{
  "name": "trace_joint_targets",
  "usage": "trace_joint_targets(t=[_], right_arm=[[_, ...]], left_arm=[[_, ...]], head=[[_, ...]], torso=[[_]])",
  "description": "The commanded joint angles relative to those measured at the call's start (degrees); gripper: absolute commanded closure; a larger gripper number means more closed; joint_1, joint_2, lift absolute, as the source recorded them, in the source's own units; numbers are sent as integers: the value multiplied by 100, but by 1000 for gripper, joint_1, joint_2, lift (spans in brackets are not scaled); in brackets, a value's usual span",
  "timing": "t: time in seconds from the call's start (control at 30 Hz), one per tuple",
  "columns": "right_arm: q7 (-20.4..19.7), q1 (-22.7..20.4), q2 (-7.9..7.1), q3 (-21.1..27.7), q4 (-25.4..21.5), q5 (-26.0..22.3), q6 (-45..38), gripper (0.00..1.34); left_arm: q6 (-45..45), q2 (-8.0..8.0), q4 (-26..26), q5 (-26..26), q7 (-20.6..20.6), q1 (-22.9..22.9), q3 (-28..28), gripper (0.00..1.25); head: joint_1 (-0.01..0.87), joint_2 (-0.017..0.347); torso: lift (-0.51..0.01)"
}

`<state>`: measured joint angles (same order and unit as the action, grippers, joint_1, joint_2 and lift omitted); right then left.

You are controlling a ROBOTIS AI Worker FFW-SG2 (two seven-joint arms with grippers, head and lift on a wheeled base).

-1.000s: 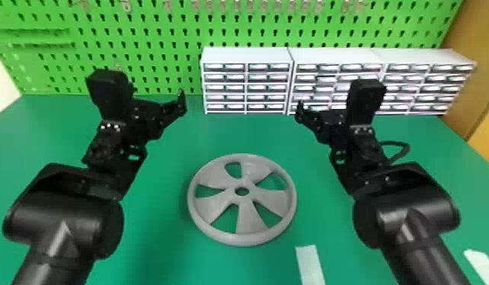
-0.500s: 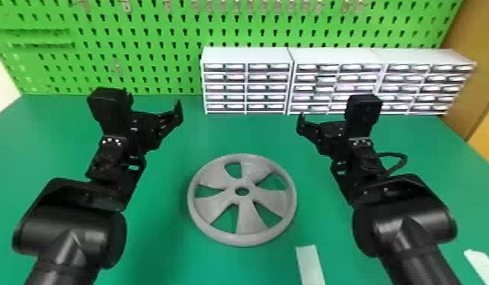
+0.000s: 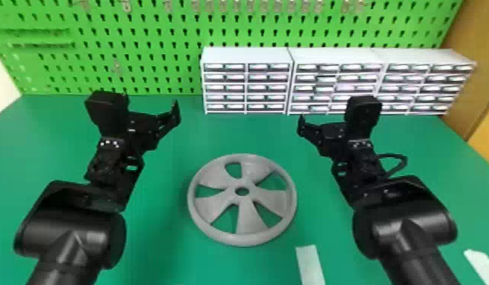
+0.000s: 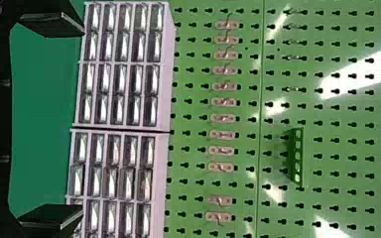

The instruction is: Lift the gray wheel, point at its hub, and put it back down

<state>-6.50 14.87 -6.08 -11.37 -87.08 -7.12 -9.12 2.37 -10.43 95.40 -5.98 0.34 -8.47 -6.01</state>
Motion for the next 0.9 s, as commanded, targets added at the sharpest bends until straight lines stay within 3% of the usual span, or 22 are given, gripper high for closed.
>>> trace_joint_targets(t=[0.0,0.33,0.87], right_arm=[[0,25,28,30,-2,-44,-73,50],[-9,130,10,65,-37,-80,-73,50],[0,-54,36,241,-274,-62,-73,50]], left_arm=[[0,-3,-13,-9,1,-41,-32,107],[0,-3,-13,44,-227,-129,-58,105],[0,5,-13,-44,-236,-173,-102,98]], head=[[692,48],[692,48],[692,48]], torso=[[-88],[-88],[-88]])
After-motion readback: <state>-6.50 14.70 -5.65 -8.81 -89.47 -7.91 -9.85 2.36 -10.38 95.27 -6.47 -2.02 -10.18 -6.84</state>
